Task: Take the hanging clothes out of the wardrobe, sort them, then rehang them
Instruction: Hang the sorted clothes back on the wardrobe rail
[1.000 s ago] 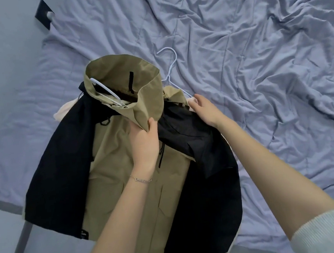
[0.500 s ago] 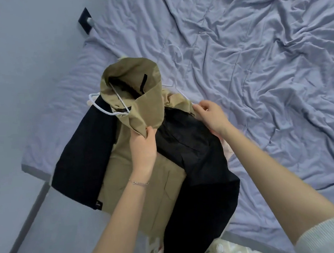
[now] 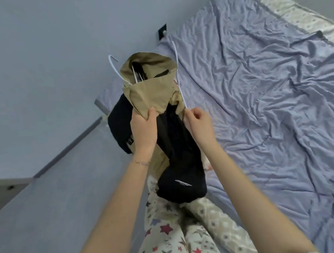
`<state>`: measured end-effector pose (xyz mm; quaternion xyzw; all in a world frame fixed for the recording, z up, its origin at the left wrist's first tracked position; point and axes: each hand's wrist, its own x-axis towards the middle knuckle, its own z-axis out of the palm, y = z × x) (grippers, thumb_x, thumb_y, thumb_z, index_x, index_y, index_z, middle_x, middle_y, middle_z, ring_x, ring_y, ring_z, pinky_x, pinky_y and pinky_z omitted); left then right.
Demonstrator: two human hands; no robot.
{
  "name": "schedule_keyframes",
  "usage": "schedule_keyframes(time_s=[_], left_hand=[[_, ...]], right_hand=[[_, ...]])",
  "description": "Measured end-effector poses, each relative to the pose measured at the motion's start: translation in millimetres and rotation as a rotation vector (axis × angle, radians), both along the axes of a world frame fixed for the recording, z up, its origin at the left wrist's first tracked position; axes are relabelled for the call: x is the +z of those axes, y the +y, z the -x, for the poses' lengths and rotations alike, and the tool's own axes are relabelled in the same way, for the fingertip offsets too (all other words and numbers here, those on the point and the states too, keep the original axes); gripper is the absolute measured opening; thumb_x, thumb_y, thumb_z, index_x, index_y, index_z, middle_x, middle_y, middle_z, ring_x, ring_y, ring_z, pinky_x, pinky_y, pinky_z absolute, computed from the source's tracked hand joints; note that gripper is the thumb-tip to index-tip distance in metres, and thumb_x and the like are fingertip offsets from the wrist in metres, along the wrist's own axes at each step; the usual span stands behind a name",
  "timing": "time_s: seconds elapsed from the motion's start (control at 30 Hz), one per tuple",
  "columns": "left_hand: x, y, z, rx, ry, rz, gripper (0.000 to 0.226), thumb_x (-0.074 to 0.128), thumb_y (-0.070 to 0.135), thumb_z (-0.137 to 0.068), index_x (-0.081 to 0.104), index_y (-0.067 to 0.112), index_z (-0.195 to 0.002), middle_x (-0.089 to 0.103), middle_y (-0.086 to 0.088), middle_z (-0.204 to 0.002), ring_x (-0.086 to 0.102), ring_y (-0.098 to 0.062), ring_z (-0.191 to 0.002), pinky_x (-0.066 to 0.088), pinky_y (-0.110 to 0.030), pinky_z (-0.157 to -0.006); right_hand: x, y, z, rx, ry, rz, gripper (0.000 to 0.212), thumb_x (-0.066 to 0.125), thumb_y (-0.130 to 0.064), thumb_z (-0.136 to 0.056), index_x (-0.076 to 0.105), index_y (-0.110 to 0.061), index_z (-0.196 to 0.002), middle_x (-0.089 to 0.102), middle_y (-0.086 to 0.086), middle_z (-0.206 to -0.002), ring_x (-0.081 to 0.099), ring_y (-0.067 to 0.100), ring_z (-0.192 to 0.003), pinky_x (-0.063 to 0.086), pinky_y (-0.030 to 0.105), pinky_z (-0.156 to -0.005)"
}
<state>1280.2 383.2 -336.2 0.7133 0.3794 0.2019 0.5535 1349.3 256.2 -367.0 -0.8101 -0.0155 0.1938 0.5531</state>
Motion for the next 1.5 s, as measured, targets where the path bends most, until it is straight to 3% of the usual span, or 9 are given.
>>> schedule_keyframes(time_s=[0.13, 0.33, 0.47, 0.67, 0.8, 1.0, 1.2, 1.33, 1.5], left_hand=[[58, 11, 80, 0.095, -0.051, 0.016, 0.009, 0.054, 0.019, -0.097, 0.059, 0.022, -0.103, 0.064, 0.007, -0.098, 0.059, -0.001, -0.090, 0.044, -0.012, -0.077], [123, 49, 220, 0.287, -0.099, 0.004, 0.013, 0.054, 0.016, -0.097, 0.058, 0.028, -0.094, 0.061, 0.015, -0.092, 0.057, 0.007, -0.084, 0.040, -0.003, -0.066], [139, 59, 319, 0.423, -0.088, 0.008, 0.009, 0.053, 0.014, -0.096, 0.060, 0.019, -0.099, 0.063, 0.010, -0.093, 0.059, 0.000, -0.087, 0.044, -0.005, -0.067], [145, 44, 438, 0.523, -0.060, 0.044, 0.019, 0.051, 0.010, -0.095, 0.064, 0.000, -0.104, 0.067, -0.006, -0.098, 0.062, -0.014, -0.091, 0.047, -0.020, -0.075], [154, 19, 506, 0.578, -0.057, 0.007, 0.018, 0.051, 0.008, -0.094, 0.062, 0.021, -0.087, 0.063, 0.010, -0.087, 0.060, 0.009, -0.074, 0.044, -0.004, -0.062], [159, -28, 589, 0.698, 0.071, 0.005, 0.019, 0.050, 0.007, -0.094, 0.062, -0.004, -0.103, 0.065, -0.011, -0.095, 0.058, -0.013, -0.080, 0.043, -0.013, -0.062], [165, -91, 654, 0.896, 0.116, -0.052, 0.017, 0.049, 0.008, -0.093, 0.062, -0.001, -0.100, 0.067, -0.016, -0.098, 0.062, -0.026, -0.090, 0.045, -0.019, -0.066], [169, -147, 679, 1.076, 0.113, -0.067, 0.017, 0.049, 0.006, -0.092, 0.063, 0.000, -0.100, 0.067, -0.014, -0.097, 0.061, -0.024, -0.090, 0.043, -0.015, -0.066], [179, -222, 708, 1.313, 0.038, -0.085, 0.016, 0.051, 0.008, -0.092, 0.062, 0.019, -0.095, 0.063, 0.005, -0.091, 0.059, -0.010, -0.085, 0.044, -0.017, -0.070]], right_hand=[[69, 18, 72, 0.093, -0.017, -0.101, 0.033, 0.051, -0.020, -0.099, 0.038, -0.015, -0.068, 0.035, 0.001, -0.063, 0.034, 0.009, -0.060, 0.029, 0.022, -0.056], [132, 57, 170, 0.275, -0.021, -0.178, 0.031, 0.050, -0.023, -0.099, 0.036, -0.016, -0.072, 0.031, 0.003, -0.068, 0.031, 0.007, -0.059, 0.028, 0.021, -0.053], [149, 79, 244, 0.415, -0.042, -0.186, 0.031, 0.052, -0.025, -0.096, 0.037, -0.015, -0.071, 0.031, 0.003, -0.067, 0.032, 0.011, -0.062, 0.028, 0.029, -0.059], [168, 95, 353, 0.633, -0.124, -0.196, 0.038, 0.054, -0.026, -0.095, 0.037, -0.020, -0.062, 0.036, -0.008, -0.057, 0.036, 0.005, -0.057, 0.033, 0.025, -0.059], [171, 83, 424, 0.713, -0.106, -0.203, 0.042, 0.053, -0.027, -0.097, 0.033, -0.018, -0.062, 0.031, -0.012, -0.049, 0.030, 0.001, -0.049, 0.029, 0.016, -0.051], [171, 64, 501, 0.856, -0.049, -0.194, 0.045, 0.056, -0.032, -0.095, 0.030, -0.019, -0.061, 0.026, -0.012, -0.050, 0.026, 0.004, -0.047, 0.025, 0.016, -0.045], [176, 33, 566, 1.115, -0.064, -0.181, 0.048, 0.056, -0.035, -0.096, 0.030, -0.020, -0.058, 0.027, -0.013, -0.046, 0.029, 0.004, -0.045, 0.028, 0.014, -0.044], [183, 0, 599, 1.324, -0.058, -0.230, 0.047, 0.056, -0.030, -0.097, 0.032, -0.021, -0.058, 0.031, -0.012, -0.050, 0.031, 0.003, -0.045, 0.029, 0.015, -0.046], [199, -44, 632, 1.552, -0.115, -0.288, 0.048, 0.051, -0.028, -0.099, 0.028, -0.019, -0.059, 0.027, -0.006, -0.054, 0.030, 0.004, -0.044, 0.028, 0.017, -0.045]])
